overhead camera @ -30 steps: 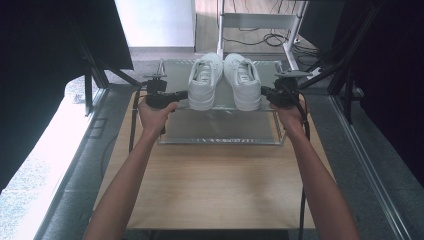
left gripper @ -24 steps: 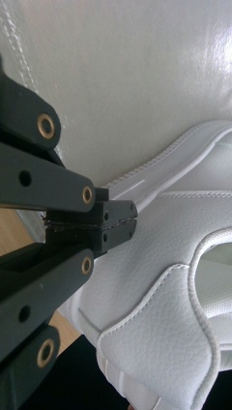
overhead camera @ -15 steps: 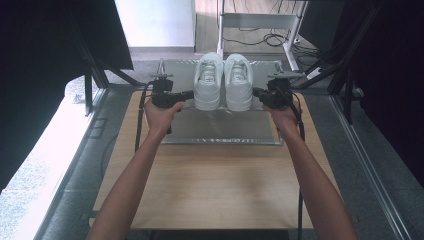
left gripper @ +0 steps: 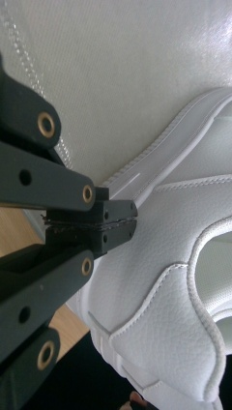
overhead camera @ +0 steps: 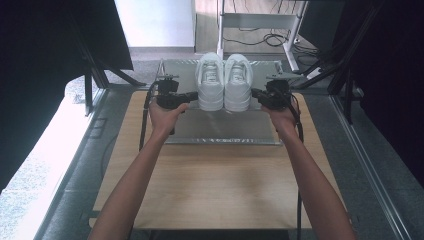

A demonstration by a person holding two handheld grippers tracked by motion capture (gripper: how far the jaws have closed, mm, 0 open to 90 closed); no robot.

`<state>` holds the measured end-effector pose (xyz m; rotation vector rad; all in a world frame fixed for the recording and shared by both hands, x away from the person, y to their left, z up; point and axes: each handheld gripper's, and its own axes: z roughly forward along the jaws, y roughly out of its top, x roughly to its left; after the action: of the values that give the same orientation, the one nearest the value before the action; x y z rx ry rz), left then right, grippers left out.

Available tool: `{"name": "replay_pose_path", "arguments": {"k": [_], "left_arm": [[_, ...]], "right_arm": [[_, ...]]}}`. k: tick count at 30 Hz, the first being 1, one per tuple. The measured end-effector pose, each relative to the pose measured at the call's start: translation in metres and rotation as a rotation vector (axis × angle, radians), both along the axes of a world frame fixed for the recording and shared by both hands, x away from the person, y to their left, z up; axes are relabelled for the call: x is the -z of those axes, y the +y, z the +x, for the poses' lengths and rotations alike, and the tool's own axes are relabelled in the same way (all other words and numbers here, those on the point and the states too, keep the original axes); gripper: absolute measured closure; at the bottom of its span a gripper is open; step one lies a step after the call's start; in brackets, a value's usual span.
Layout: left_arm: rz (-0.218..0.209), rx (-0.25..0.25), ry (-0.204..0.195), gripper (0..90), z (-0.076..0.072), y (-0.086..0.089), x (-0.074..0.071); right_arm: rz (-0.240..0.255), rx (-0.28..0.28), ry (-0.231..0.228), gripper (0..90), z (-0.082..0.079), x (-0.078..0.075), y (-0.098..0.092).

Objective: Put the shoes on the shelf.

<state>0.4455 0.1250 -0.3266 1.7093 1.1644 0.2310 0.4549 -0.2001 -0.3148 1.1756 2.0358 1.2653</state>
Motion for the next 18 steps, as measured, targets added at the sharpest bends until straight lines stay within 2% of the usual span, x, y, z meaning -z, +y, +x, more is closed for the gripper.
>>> {"name": "replay_pose_path", "arguments": {"k": [1, 2, 6, 8, 9, 10, 13, 14, 16, 18], "left_arm": [[0.013, 0.000, -0.009, 87.9, 0.000, 0.000, 0.000], [0.011, 0.001, -0.028, 82.1, -0.002, 0.004, 0.000], [-0.003, -0.006, -0.054, 80.3, -0.009, 0.012, -0.002], [-0.003, 0.000, -0.078, 78.2, -0.016, 0.018, -0.004], [-0.003, 0.000, -0.078, 75.4, -0.016, 0.018, -0.004], [-0.015, 0.002, -0.094, 73.0, -0.023, 0.021, -0.005], [-0.027, 0.011, -0.109, 69.8, -0.030, 0.024, -0.005], [-0.031, 0.020, -0.129, 67.8, -0.038, 0.026, -0.004], [-0.034, 0.023, -0.139, 63.3, -0.042, 0.027, -0.004], [-0.029, 0.040, -0.165, 59.9, -0.055, 0.029, -0.001]], "right_arm": [[0.000, 0.000, 0.000, 88.9, 0.000, 0.000, 0.000], [0.015, 0.000, -0.002, 87.6, -0.001, 0.001, -0.002], [0.044, -0.006, -0.017, 86.3, -0.004, 0.001, -0.007], [0.058, -0.018, -0.036, 82.8, -0.010, 0.000, -0.011], [0.062, -0.023, -0.044, 81.1, -0.011, 0.000, -0.011], [0.067, -0.026, -0.052, 79.2, -0.014, -0.001, -0.012], [0.093, -0.039, -0.077, 71.4, -0.022, -0.004, -0.015], [0.096, -0.038, -0.086, 68.0, -0.026, -0.005, -0.016], [0.107, -0.033, -0.112, 63.0, -0.034, -0.005, -0.019], [0.115, -0.035, -0.125, 59.0, -0.041, -0.004, -0.023]]}}
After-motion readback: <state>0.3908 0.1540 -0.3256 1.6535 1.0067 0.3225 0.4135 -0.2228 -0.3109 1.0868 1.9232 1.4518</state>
